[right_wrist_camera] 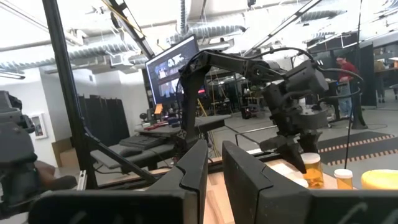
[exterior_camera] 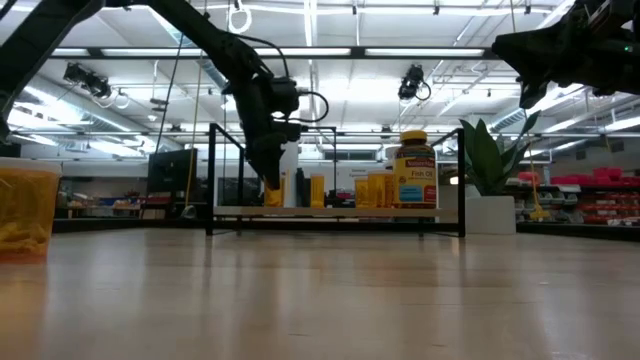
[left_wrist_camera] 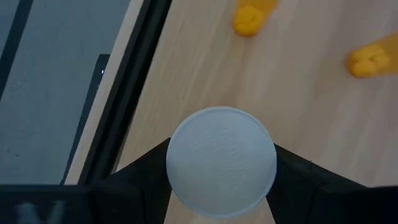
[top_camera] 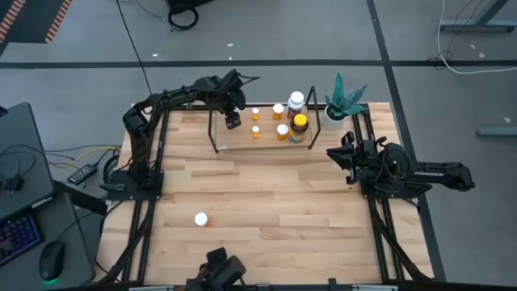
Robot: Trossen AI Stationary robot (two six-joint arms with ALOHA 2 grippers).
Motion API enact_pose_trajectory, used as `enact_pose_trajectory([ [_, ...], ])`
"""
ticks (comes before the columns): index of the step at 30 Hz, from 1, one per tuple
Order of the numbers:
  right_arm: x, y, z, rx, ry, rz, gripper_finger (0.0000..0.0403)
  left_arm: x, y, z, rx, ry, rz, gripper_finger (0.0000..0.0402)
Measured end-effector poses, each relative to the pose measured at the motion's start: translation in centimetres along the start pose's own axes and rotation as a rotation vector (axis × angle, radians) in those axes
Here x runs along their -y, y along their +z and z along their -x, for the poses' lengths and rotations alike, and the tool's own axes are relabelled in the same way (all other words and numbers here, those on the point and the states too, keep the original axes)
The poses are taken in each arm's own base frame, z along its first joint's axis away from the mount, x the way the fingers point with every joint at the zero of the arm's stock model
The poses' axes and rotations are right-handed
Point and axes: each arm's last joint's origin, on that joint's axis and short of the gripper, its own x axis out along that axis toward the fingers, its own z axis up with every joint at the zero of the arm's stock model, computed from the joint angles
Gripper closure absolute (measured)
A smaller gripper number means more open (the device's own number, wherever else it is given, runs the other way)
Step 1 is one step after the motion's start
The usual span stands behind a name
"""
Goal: Pick and place medicine bottles onto shelf by color
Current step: Put the large orange bottle on the shelf, then align the large orange bottle with the large orange bottle on the shelf
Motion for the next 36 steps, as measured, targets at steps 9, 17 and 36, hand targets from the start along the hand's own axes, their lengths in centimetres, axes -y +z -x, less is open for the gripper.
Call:
enact_pose_trajectory([
  [9,0.0,0.0,0.0,0.000,0.000,0.000,0.0346,-0.2,-0.2,0.0,-0.012,0.003,0.011,0.0131],
  [17,0.0,0.0,0.0,0.000,0.000,0.000,0.0346,0.5,0.0,0.3,-0.036,0.053,-0.021,0.0082],
  [36,0.0,0.0,0.0,0.000,0.000,0.000,0.0346,1.9,0.6,11.6,0.290,0.213,-0.074,0.0061],
])
